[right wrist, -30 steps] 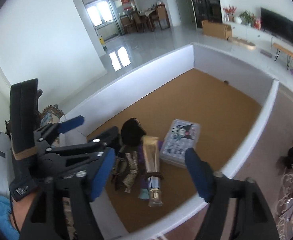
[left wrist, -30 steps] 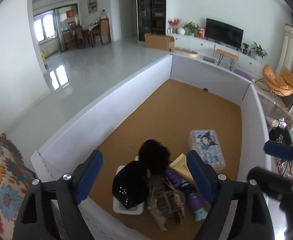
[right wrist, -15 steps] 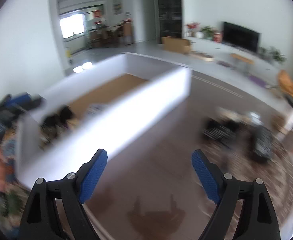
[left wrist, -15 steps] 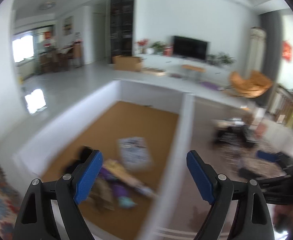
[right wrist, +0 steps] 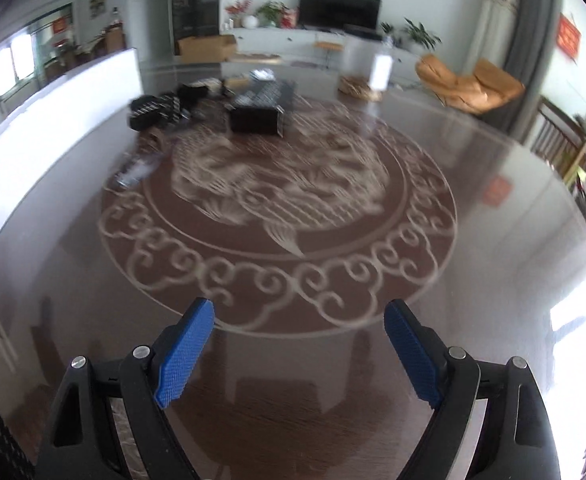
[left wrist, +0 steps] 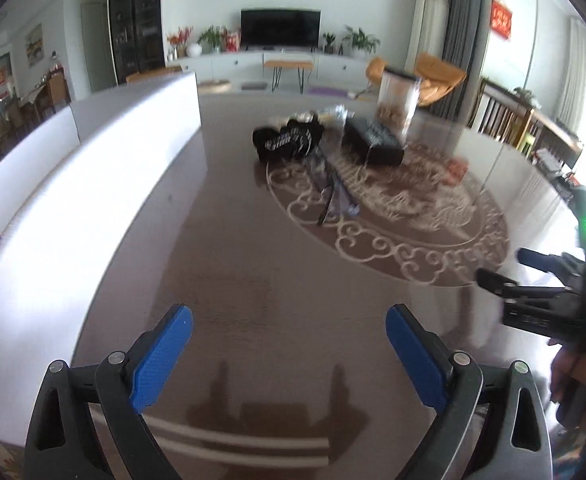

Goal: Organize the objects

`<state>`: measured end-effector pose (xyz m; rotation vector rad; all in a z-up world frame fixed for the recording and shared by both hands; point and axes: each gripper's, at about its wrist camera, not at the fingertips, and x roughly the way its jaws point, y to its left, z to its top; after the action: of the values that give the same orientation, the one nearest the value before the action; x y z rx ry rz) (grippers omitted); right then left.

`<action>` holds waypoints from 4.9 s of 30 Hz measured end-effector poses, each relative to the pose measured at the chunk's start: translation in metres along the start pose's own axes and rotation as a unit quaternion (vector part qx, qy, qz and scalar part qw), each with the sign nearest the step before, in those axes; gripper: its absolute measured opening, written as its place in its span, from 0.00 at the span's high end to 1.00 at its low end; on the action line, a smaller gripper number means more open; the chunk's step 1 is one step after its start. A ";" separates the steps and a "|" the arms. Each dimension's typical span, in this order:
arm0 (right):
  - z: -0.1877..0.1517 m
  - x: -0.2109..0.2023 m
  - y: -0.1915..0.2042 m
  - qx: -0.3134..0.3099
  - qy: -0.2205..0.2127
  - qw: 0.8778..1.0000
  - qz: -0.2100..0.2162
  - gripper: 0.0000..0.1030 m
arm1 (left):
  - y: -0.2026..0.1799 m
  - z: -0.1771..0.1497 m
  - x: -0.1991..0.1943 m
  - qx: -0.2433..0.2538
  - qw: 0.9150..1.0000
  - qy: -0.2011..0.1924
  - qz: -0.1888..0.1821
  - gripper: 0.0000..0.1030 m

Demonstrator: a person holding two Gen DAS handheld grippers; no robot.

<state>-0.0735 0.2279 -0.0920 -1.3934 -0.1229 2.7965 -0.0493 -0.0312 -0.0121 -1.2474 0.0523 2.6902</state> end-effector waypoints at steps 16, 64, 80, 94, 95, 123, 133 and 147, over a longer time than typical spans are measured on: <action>-0.009 0.013 -0.015 0.040 0.018 0.999 0.012 0.00 | 0.018 0.011 0.058 -0.008 0.999 0.041 0.029 0.04; -0.008 0.014 -0.012 0.041 0.014 0.999 0.011 0.00 | 0.017 0.011 0.061 -0.005 0.998 0.045 0.037 0.00; -0.008 0.014 -0.012 0.041 0.014 0.999 0.011 0.00 | 0.017 0.011 0.061 -0.006 0.998 0.045 0.035 0.00; -0.008 0.015 -0.013 0.041 0.014 0.999 0.011 0.00 | 0.017 0.011 0.060 -0.005 0.998 0.045 0.035 0.00; -0.009 0.015 -0.013 0.041 0.014 0.999 0.011 0.00 | 0.017 0.011 0.060 -0.005 0.998 0.045 0.035 0.00; -0.008 0.015 -0.013 0.041 0.014 0.999 0.011 0.00 | 0.031 0.002 0.052 0.009 0.999 0.049 0.022 0.00; -0.008 0.015 -0.013 0.041 0.014 0.999 0.011 0.00 | 0.034 0.001 0.052 0.002 0.999 0.045 0.028 0.00; 0.030 0.019 0.023 0.004 0.011 0.998 0.065 0.00 | 0.034 0.001 0.052 0.002 0.999 0.045 0.028 0.00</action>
<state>-0.1083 0.2040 -0.0907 -1.4830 -0.0229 2.8791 -0.0888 -0.0568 -0.0520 -1.3863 0.1055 2.6771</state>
